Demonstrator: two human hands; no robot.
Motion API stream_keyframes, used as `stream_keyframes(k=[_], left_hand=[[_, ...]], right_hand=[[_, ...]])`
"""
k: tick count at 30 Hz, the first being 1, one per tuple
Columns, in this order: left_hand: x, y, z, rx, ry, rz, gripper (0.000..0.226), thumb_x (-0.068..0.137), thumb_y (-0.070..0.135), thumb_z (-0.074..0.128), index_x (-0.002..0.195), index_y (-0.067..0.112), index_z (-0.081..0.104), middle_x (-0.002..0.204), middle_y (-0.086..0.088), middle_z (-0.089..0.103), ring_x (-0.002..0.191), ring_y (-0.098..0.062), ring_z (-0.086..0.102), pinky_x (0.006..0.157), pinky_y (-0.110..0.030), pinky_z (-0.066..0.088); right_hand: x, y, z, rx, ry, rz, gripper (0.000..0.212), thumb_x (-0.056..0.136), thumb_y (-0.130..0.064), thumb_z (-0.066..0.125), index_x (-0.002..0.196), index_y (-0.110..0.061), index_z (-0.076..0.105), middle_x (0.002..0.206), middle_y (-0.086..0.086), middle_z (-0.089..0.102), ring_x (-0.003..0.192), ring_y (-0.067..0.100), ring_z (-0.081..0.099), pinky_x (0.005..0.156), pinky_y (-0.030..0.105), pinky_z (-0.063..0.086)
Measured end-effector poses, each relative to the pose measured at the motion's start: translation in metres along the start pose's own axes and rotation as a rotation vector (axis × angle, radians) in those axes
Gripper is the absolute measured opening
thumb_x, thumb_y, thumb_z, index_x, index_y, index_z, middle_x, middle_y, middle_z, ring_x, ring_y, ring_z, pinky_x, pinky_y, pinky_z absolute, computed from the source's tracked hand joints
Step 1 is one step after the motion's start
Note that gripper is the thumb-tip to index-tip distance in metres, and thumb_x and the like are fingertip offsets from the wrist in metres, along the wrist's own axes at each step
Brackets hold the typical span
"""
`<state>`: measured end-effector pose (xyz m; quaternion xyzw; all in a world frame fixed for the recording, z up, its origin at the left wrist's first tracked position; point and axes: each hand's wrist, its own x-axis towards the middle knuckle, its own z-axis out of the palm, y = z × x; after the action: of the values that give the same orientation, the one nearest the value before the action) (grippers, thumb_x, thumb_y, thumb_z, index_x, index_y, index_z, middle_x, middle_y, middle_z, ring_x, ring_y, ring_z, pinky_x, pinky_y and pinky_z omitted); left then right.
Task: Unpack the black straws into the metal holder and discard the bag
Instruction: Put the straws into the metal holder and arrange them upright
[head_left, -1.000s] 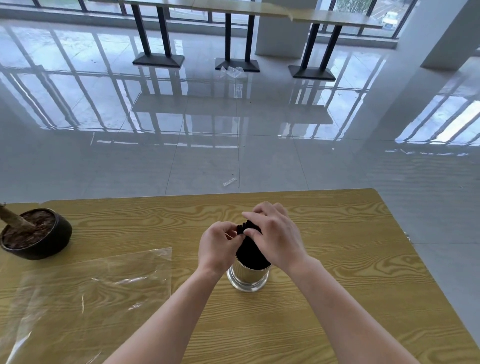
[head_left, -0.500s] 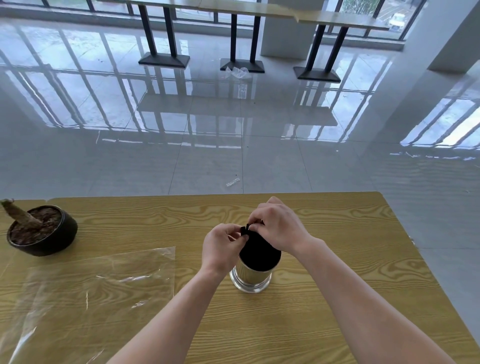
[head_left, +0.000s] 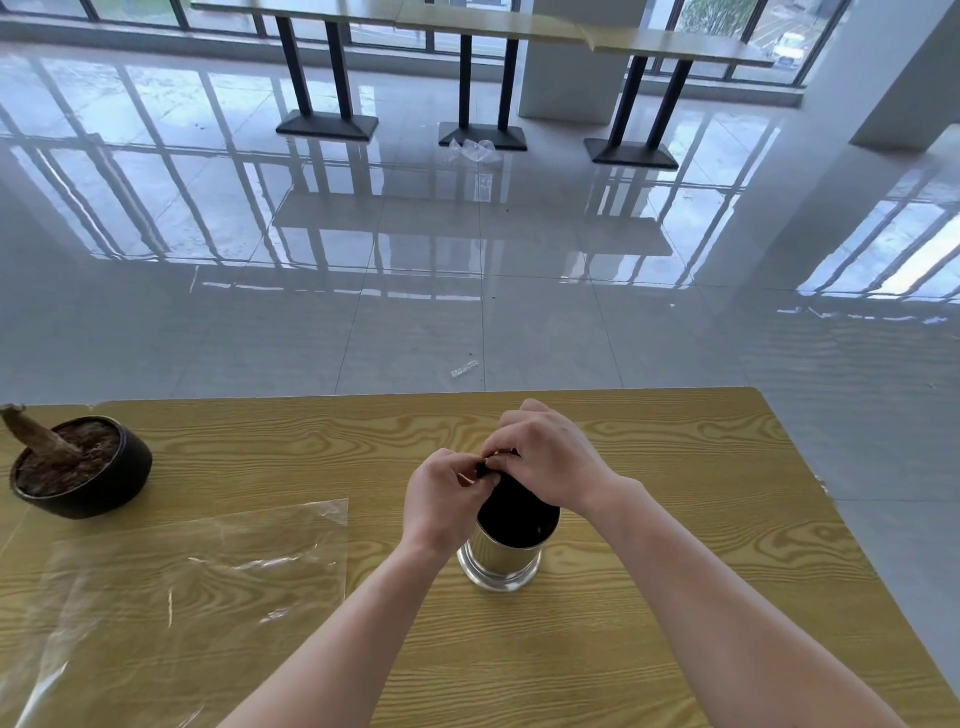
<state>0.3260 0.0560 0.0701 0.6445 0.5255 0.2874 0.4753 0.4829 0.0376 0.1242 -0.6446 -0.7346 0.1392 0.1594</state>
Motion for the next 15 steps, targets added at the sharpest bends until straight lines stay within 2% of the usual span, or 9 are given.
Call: stream_keyframes(k=[4,8,12,15], left_hand=[[0.0,-0.001,0.0,0.014,0.002,0.009,0.013,0.083,0.024,0.076,0.083,0.037,0.075,0.087,0.007,0.068,0.077,-0.007,0.065,0.071,-0.027,0.056],[0.0,-0.002,0.001,0.049,0.005,0.017,0.016,0.083,0.024,0.076,0.082,0.039,0.072,0.087,0.007,0.068,0.075,-0.007,0.064,0.07,-0.026,0.055],[0.0,-0.004,0.001,0.06,0.009,0.027,0.011,0.084,0.024,0.077,0.086,0.035,0.074,0.086,0.01,0.069,0.074,-0.008,0.065,0.068,-0.025,0.056],[-0.001,-0.006,0.0,0.047,0.001,0.025,0.008,0.084,0.026,0.077,0.09,0.03,0.075,0.084,0.009,0.07,0.076,-0.01,0.066,0.069,-0.026,0.057]], right_hand=[[0.0,0.002,-0.002,0.029,0.064,-0.009,0.009,0.09,-0.027,0.071,0.092,-0.024,0.078,0.087,-0.013,0.069,0.093,0.014,0.05,0.077,0.033,0.049],[0.002,-0.001,-0.009,0.044,0.12,-0.043,0.007,0.089,-0.021,0.072,0.092,-0.019,0.078,0.089,-0.009,0.072,0.094,0.015,0.052,0.08,0.036,0.05],[0.004,-0.006,-0.039,0.063,0.211,-0.066,0.008,0.087,-0.015,0.076,0.094,-0.013,0.079,0.087,-0.002,0.074,0.087,0.016,0.056,0.078,0.03,0.047],[0.001,-0.007,-0.077,0.103,0.319,-0.036,0.01,0.086,-0.014,0.076,0.096,-0.014,0.079,0.082,-0.009,0.068,0.077,0.008,0.057,0.075,0.021,0.043]])
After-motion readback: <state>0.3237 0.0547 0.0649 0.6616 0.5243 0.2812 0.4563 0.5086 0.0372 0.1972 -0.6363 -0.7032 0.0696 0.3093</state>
